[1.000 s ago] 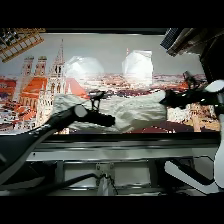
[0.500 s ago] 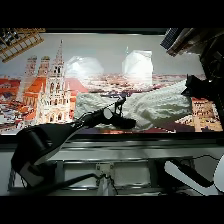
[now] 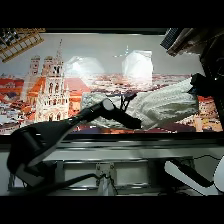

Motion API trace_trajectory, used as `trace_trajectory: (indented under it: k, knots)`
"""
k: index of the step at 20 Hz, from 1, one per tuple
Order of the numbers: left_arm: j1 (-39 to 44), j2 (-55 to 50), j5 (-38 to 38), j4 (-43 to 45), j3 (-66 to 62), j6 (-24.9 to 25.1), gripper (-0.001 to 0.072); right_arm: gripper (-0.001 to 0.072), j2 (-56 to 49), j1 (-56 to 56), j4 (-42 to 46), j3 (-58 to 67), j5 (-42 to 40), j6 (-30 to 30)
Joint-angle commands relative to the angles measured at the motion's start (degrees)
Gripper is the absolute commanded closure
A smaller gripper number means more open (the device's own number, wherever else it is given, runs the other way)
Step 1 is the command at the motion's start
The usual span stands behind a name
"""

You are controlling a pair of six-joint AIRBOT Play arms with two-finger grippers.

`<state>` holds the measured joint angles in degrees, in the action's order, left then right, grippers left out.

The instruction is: Fold the clothes and pants, and hang the long-sleeved shirts on hangers.

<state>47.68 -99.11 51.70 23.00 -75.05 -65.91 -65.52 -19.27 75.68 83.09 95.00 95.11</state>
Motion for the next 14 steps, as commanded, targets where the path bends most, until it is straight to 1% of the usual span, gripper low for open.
trace_trajectory:
  k: [1,3,5,6,8,11,12,13,14]
  knots:
    - [-6.25,10.03,8.24,6.64,-0.11,5.29,0.0689,0.0692,0.00,0.22,0.83,2.12,0.57,0.74]
    - [-12.55,17.33,10.40,14.14,-0.07,3.19,0.0689,0.0692,0.04,2.67,1.03,2.62,1.88,2.69]
    - [-19.78,24.70,12.66,18.82,1.40,1.29,0.0689,0.0692,-0.02,7.74,1.05,2.60,0.70,8.66]
    - [-23.61,28.28,14.12,19.02,2.99,1.11,0.0689,0.0691,-0.13,11.10,1.03,2.60,-1.22,12.81]
    - [-31.54,36.61,16.68,19.02,8.46,-0.83,0.0689,0.0691,-0.96,18.40,1.05,2.60,-4.50,20.11]
    - [-42.07,49.42,18.45,19.02,19.43,-0.83,0.0689,0.0691,-3.67,31.19,1.03,2.60,-8.66,29.62]
    - [-44.61,53.02,19.71,19.06,22.95,-1.07,0.0689,0.0691,-4.87,35.30,1.03,2.60,-10.60,32.24]
    - [-45.90,56.35,20.81,19.50,26.45,-2.82,0.0689,0.0691,-6.34,39.52,1.03,2.62,-13.29,34.80]
    - [-45.31,59.06,20.72,20.39,29.51,-4.94,0.0689,0.0691,-7.80,43.17,0.98,2.62,-16.11,36.35]
